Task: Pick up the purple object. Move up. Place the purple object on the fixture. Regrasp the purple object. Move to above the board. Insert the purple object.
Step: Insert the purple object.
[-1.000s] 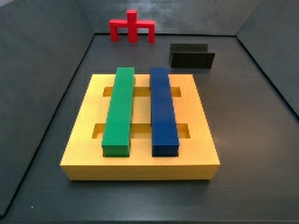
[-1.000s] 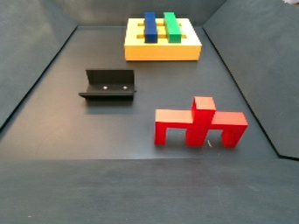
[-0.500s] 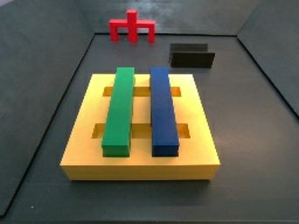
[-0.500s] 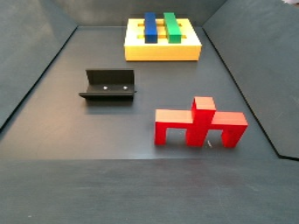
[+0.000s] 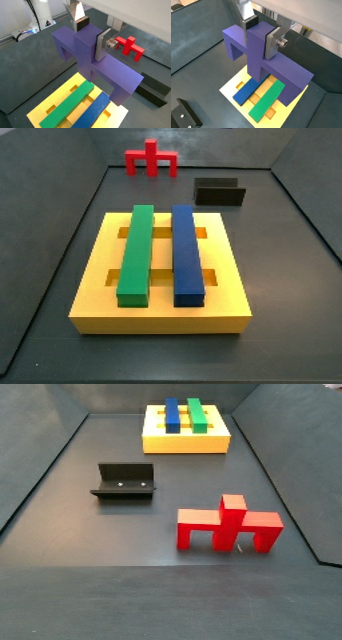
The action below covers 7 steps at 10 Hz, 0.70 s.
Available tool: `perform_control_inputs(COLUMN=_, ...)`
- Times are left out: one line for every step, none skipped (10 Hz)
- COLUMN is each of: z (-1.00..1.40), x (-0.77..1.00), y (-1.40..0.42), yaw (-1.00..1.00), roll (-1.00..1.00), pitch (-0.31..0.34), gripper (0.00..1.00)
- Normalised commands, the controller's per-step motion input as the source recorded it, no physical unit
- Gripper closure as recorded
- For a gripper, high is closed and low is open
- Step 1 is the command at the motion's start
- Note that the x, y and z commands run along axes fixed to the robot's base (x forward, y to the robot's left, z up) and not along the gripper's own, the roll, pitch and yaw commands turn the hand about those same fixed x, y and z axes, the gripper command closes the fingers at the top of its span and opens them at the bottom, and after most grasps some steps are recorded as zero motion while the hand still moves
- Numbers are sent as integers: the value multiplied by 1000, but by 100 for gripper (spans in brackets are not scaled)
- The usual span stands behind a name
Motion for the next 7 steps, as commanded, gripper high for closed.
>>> perform_control_inputs(z=-206, x=80, y=-154, yaw=0, roll=0, pitch=0, gripper=100)
perform_control_inputs(z=-597, x=100, y=-271, yaw=0, roll=-100, pitch=-107, gripper=100)
perform_control_inputs(z=-740, x=83, y=-346, yaw=0, roll=-149, pitch=-91, gripper=100)
perform_control_inputs(z=-731, x=0, y=-389, yaw=0, roll=-144, pitch=-84, gripper=100)
perform_control_inputs(z=-714, x=0, y=-409, yaw=0, roll=-151, pitch=-76, gripper=100)
perform_control_inputs(z=-709, x=-106, y=-363, yaw=0, roll=-157, pitch=-69, gripper=100)
perform_control_inputs(z=-597, x=-149, y=-223, yaw=23, roll=-190, pitch=-116, gripper=100)
